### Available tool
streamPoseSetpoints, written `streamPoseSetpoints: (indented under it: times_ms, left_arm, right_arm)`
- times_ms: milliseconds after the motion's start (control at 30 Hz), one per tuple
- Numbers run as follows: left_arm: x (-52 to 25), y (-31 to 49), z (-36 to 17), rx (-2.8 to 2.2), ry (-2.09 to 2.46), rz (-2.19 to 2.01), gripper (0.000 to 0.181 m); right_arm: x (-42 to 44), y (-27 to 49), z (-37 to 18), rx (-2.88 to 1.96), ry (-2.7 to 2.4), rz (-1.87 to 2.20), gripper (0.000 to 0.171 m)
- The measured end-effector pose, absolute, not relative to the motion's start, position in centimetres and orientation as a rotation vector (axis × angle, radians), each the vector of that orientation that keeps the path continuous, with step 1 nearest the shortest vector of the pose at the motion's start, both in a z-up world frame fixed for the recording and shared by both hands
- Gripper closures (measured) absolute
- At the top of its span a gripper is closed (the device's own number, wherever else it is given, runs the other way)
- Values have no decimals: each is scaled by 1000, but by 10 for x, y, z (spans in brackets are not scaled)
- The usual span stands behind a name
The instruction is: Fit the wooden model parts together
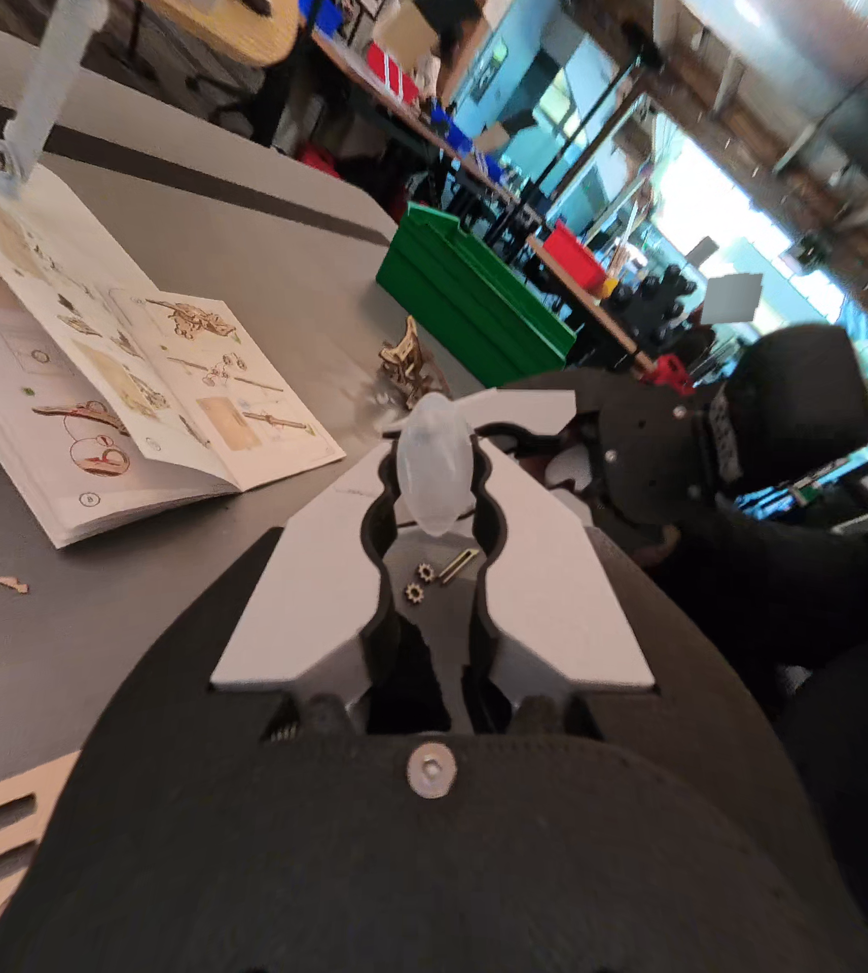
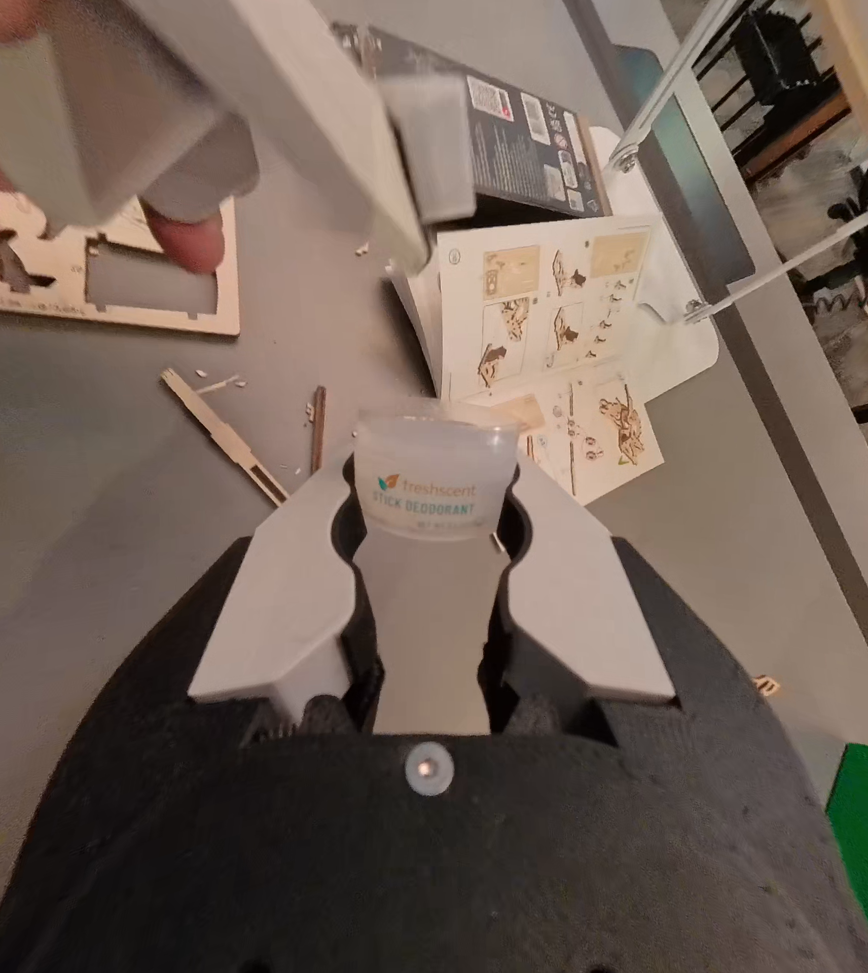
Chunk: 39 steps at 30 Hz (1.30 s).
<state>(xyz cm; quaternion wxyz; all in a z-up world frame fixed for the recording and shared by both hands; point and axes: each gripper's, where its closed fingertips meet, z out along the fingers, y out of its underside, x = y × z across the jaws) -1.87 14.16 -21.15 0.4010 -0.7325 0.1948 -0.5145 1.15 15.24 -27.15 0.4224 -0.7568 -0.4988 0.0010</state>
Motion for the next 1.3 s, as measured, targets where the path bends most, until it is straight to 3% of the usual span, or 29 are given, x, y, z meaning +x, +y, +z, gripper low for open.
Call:
streamPoseSetpoints:
  times_ms: [133, 367, 700, 833, 967, 1100, 1300]
  left_arm:
    - [-40, 149, -218, -1916, 611, -1112, 157]
    - [-193, 213, -274, -2217, 713, -407, 157]
    - [-295, 262, -336, -2435, 672, -41, 157]
    - [-300, 269, -339, -2436, 608, -92, 152]
    - [-309, 265, -336, -2429, 571, -65, 126]
    - [-297, 257, -300, -2334, 567, -32, 109]
    - [-136, 184, -228, -2076, 818, -609, 117]
  right_arm:
    - [6, 148, -271, -1881, -1291, 28, 124]
    - [1, 135, -271, -1836, -1364, 114, 124]
    - [-4, 131, -275, -1803, -1398, 130, 124]
    - [-6, 133, -273, -1768, -1394, 127, 124]
    - [-8, 134, -268, -1737, -1379, 126, 124]
    - [-9, 136, -271, -1736, -1390, 105, 124]
    - [-24, 138, -271, -1689, -1428, 47, 124]
